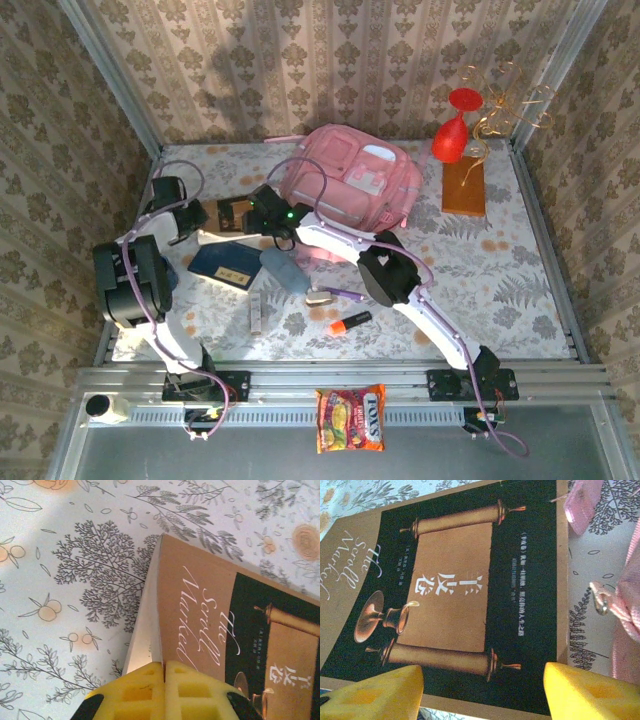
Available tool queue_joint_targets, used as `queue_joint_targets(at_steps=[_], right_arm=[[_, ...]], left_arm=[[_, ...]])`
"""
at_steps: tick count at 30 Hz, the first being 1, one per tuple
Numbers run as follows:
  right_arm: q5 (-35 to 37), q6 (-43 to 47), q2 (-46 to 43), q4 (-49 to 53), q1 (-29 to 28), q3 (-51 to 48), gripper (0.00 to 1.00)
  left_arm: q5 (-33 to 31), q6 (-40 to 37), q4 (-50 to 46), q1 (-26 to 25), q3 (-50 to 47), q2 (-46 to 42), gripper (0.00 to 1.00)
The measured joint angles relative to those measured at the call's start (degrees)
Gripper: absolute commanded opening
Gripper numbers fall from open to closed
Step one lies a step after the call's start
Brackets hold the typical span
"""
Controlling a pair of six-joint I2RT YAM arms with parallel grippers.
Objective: Pack books, pencil case, and school supplies into a backpack
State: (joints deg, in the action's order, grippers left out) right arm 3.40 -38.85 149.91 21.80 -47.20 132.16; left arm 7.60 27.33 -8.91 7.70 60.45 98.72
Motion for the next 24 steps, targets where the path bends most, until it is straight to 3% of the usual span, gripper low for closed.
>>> queue_joint_targets(at_steps=[6, 13, 24], right_arm=[[-7.56, -0.74, -8.31, 1.18, 1.36, -9.35, 0.77], [-14.14, -13.35, -22.21, -6.62, 2.34, -26.05, 0.82], [-17.38, -34.10, -22.88, -21.00, 1.49, -31.41, 0.86]], left_arm=[[7.15, 9.33, 5.35, 0.79, -6.58, -7.72, 0.00], [13.00, 25.92, 14.82, 1.40, -12.11, -12.79, 0.00], [14.16, 39.82, 21.22, 1.77, -17.75, -19.15, 0.00]])
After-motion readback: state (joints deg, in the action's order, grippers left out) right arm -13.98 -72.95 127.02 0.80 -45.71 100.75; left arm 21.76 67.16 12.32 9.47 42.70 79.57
